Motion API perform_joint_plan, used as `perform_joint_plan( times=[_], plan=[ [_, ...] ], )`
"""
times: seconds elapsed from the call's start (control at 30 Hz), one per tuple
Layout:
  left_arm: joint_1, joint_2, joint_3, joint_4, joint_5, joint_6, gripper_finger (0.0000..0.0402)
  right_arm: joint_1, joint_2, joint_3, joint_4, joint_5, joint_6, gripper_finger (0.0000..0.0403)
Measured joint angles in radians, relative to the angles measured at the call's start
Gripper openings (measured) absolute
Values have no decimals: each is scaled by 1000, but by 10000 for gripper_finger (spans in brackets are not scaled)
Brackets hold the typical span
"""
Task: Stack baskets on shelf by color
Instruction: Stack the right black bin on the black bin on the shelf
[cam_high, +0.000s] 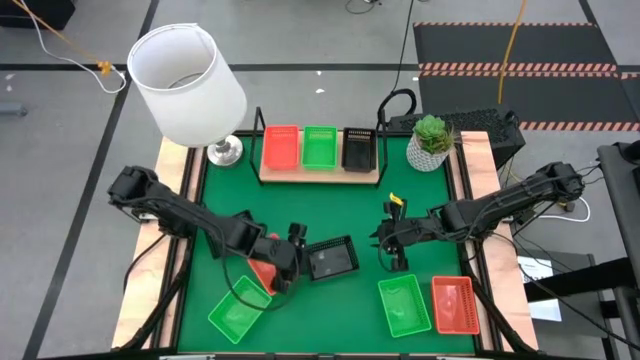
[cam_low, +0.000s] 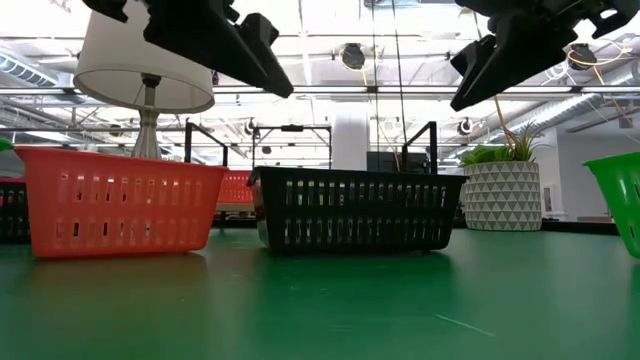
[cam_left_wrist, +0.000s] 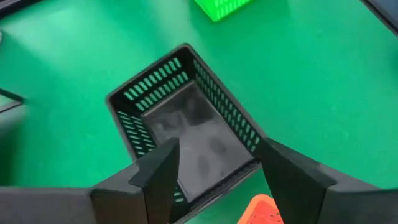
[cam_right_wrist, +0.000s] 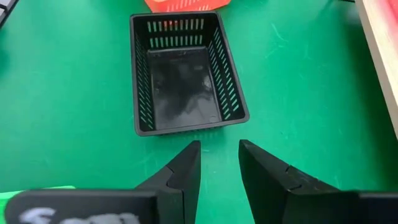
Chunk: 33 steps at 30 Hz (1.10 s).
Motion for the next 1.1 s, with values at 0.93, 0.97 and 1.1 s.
perform_joint_plan(
  times=[0.93,0.97,1.1],
  plan=[
    [-15,208,194,-258,35,168,225,33,0,0,-22,-76,15,102],
    [-15,218,195,-253,38,182,225,32,0,0,-22,-76,15,102],
    [-13,257,194,-226,42,206,225,33,0,1,-18,-76,15,102]
  ],
)
